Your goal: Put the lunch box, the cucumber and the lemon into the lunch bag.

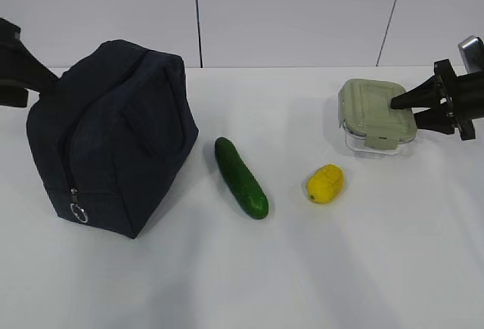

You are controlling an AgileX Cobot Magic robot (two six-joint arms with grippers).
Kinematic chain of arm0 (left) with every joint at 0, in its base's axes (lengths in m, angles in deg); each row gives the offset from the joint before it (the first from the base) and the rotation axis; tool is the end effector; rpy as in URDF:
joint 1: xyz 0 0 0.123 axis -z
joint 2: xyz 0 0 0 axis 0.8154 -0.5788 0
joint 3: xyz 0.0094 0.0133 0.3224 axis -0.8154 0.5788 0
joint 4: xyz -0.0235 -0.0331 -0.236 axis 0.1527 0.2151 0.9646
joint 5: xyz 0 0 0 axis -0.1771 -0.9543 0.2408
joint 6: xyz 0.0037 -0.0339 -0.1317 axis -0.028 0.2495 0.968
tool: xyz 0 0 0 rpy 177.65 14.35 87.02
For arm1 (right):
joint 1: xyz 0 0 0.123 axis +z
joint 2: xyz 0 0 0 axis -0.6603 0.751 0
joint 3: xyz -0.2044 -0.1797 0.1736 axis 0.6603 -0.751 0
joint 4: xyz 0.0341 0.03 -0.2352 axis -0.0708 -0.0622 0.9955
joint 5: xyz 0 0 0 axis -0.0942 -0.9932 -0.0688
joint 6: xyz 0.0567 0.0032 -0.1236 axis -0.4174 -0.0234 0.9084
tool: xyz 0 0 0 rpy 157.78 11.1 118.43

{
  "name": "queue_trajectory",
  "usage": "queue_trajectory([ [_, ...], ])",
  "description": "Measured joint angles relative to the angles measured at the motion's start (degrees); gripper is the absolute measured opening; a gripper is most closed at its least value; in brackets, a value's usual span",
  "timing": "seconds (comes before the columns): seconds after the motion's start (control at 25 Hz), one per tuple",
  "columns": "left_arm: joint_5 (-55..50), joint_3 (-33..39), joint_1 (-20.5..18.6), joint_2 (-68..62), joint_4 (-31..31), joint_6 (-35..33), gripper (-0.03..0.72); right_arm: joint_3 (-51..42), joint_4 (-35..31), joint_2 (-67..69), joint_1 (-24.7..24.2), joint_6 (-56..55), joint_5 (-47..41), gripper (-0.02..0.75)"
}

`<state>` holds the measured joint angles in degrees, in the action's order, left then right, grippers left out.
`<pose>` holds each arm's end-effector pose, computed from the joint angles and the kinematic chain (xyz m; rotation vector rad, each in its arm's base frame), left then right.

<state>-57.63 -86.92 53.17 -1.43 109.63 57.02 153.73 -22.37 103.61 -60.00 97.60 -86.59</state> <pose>0.3207 -0.0607 0.2867 0.0032 2.5244 -0.7204 0.4760 -0.0383 0.1630 0.2463 2.4115 1.2910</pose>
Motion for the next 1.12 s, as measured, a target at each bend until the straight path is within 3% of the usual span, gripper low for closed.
queue_trajectory([
  [0.36, -0.4, -0.6, 0.0, -5.6, 1.0, -2.6, 0.405, 0.0, 0.0, 0.0, 0.0, 0.0, 0.0, 0.337],
  [0.6, -1.0, -0.6, 0.0, -5.7, 1.0, -3.3, 0.214, 0.0, 0.0, -0.7, 0.0, -0.3, 0.0, 0.337],
  [0.8, -1.8, -0.6, 0.0, -5.7, 1.3, -3.3, 0.154, 0.0, -0.3, -0.8, 0.5, -1.1, 0.0, 0.337],
  [0.96, -3.4, -0.6, 0.0, -5.7, 3.3, -3.3, 0.018, 0.0, -0.3, -0.8, 2.4, -1.3, 0.0, 0.336],
  [1.12, -4.0, -0.6, 0.0, -5.7, 6.5, -3.5, -0.006, 0.0, -0.3, -0.8, 5.4, -2.0, 0.0, 0.336],
])
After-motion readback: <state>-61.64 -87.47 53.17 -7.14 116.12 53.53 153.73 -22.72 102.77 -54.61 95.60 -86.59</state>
